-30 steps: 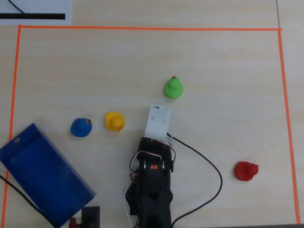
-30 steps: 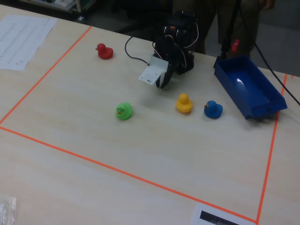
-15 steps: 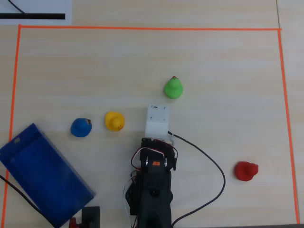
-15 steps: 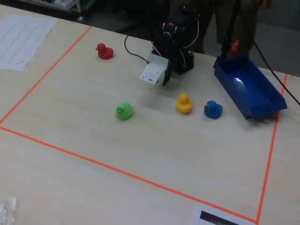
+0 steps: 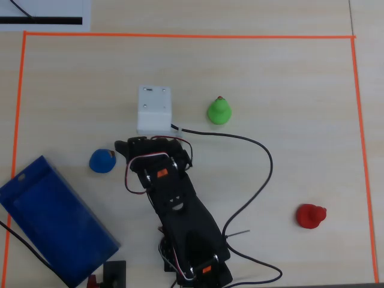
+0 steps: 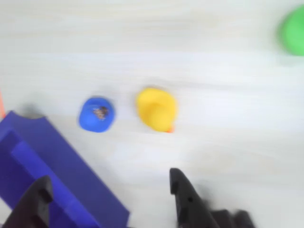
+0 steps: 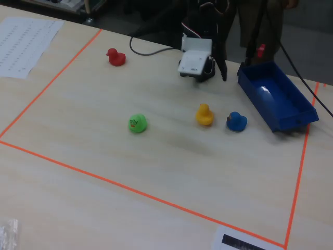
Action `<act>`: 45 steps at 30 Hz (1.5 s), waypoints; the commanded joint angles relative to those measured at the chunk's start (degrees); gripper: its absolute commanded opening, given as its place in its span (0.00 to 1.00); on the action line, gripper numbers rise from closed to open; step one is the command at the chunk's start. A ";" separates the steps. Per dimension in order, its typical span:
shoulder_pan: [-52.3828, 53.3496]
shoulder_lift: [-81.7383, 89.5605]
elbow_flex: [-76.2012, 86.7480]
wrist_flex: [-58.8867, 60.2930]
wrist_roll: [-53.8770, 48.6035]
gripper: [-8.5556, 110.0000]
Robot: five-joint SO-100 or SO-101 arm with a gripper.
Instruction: Grasp blue duck and put it into box.
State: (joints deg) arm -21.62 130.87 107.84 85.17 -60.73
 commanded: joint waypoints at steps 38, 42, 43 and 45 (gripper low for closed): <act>-19.51 -25.58 18.63 -39.02 16.17 0.34; -19.51 -26.54 19.69 -40.87 16.17 0.26; -19.78 -26.63 19.86 -41.22 16.17 0.21; -20.13 -26.63 20.04 -41.84 16.87 0.07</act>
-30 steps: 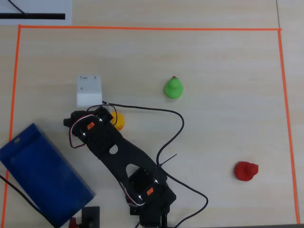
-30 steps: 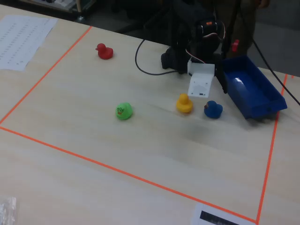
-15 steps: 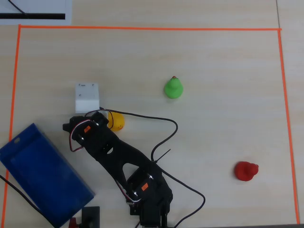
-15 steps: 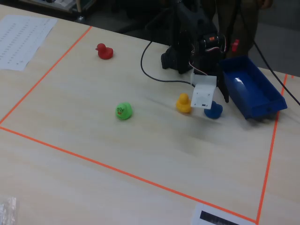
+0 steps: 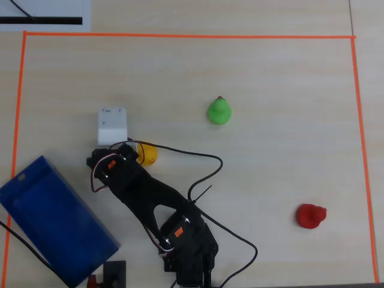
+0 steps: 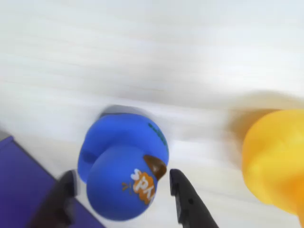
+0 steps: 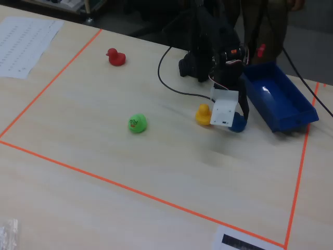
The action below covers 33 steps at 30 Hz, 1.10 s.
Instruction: Grasp blue duck and put it into box.
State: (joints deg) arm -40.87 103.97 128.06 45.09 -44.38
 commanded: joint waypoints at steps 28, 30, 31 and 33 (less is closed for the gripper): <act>-18.19 0.35 -39.02 39.90 16.87 0.07; -21.53 -2.55 -41.13 40.78 17.14 0.07; -22.94 -4.31 -42.80 41.31 17.31 0.07; -25.22 -8.09 -47.20 42.45 18.02 0.07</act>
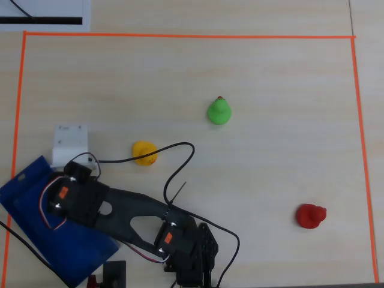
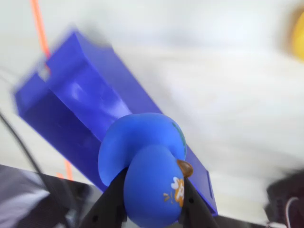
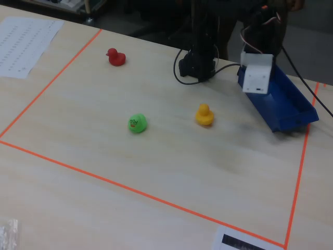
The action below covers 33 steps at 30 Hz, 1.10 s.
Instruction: Grasp blue duck and put it into box.
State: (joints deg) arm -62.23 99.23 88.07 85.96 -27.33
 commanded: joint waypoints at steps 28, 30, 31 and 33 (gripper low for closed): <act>0.44 -9.67 -14.85 4.57 -4.83 0.08; 5.36 -3.78 -11.34 2.72 -6.59 0.07; 8.09 -0.09 -8.70 1.14 -7.29 0.07; 14.15 8.17 -2.11 -2.46 -10.28 0.07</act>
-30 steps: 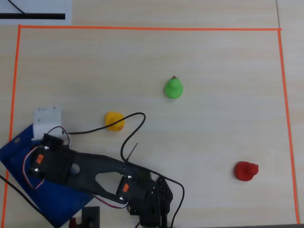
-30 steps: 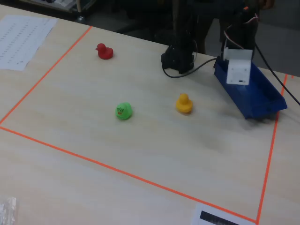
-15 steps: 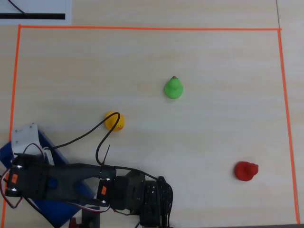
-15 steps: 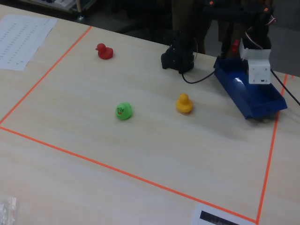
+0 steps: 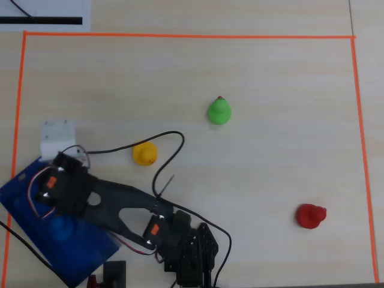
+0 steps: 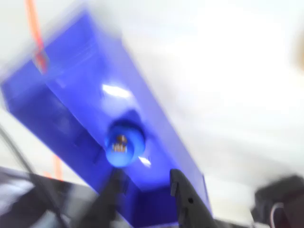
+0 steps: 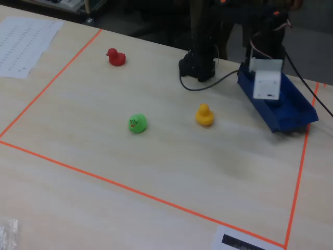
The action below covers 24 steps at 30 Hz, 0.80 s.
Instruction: Grasp blue duck and put it into box.
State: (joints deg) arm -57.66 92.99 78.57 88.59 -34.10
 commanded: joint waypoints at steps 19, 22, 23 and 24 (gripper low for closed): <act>52.82 87.01 72.42 -29.09 -25.05 0.07; 54.23 91.67 80.60 -29.09 -25.05 0.07; 54.58 93.16 83.23 -29.27 -25.31 0.07; 55.02 94.57 85.69 -29.53 -25.66 0.07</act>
State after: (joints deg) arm -3.87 183.34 156.88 61.26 -58.71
